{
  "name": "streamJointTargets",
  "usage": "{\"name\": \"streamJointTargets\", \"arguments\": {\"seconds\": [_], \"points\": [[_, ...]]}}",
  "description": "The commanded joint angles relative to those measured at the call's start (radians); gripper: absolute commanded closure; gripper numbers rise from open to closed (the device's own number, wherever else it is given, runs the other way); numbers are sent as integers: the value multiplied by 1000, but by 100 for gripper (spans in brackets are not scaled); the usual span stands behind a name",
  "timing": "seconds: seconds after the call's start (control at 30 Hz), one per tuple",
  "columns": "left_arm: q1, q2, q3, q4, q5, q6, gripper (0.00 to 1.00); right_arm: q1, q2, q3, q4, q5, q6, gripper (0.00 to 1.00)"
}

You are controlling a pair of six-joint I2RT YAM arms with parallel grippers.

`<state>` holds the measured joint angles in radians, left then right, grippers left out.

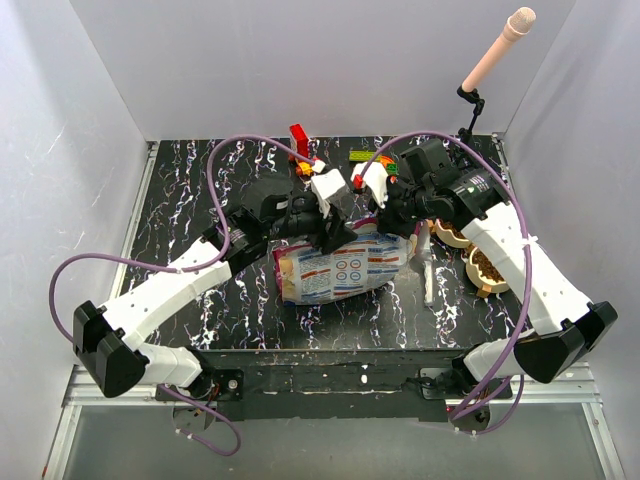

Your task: Serve the pet food

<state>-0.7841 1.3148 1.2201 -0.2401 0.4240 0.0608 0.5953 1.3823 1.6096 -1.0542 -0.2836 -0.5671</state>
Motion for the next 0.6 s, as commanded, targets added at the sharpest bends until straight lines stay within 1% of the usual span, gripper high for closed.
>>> {"name": "streamJointTargets", "arguments": {"seconds": [0.0,0.1,0.13,0.17,0.27,0.3,0.33,0.37,0.4,0.47,0.53,0.57], "points": [[-43,-14,-8,-36,-69,49,49,-2,-20,81,43,-17,30,99],[-58,3,-25,-18,-135,83,55,-2,-14,101,31,-29,33,99],[-61,6,-33,-7,-174,97,59,-2,-12,104,28,-31,36,99],[-63,8,-37,2,-203,111,65,-2,-11,105,26,-32,39,99],[-63,9,-28,-10,-272,151,92,-2,-25,86,39,0,39,99],[-63,5,-18,-28,-278,158,98,-3,-32,70,51,23,38,99],[-63,-3,-13,-42,-275,169,100,-3,-41,55,68,59,42,99],[-63,-12,-8,-56,-272,171,100,-12,-54,33,83,75,42,86],[-63,-23,-10,-62,-263,169,100,-20,-66,7,106,89,41,71],[-63,-43,-8,-77,-242,168,100,-35,-86,-40,114,93,-8,64],[-63,-52,-7,-93,-217,163,100,-52,-86,-62,114,112,-31,63],[-63,-54,-2,-102,-206,160,100,-69,-85,-66,108,95,-43,63]]}}
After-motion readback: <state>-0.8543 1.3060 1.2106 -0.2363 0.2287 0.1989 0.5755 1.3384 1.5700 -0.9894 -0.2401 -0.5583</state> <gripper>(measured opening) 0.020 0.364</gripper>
